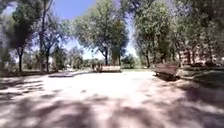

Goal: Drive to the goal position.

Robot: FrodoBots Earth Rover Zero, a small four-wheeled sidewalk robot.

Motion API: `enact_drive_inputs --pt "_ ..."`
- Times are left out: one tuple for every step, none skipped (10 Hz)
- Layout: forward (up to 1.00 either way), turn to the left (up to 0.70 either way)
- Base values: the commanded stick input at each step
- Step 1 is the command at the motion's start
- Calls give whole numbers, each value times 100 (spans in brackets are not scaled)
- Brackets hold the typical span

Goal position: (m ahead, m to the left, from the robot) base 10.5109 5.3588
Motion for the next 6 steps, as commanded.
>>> enact_drive_inputs --pt "85 0" --pt "85 0" --pt "85 0" --pt "85 0" --pt "85 0" --pt "85 0"
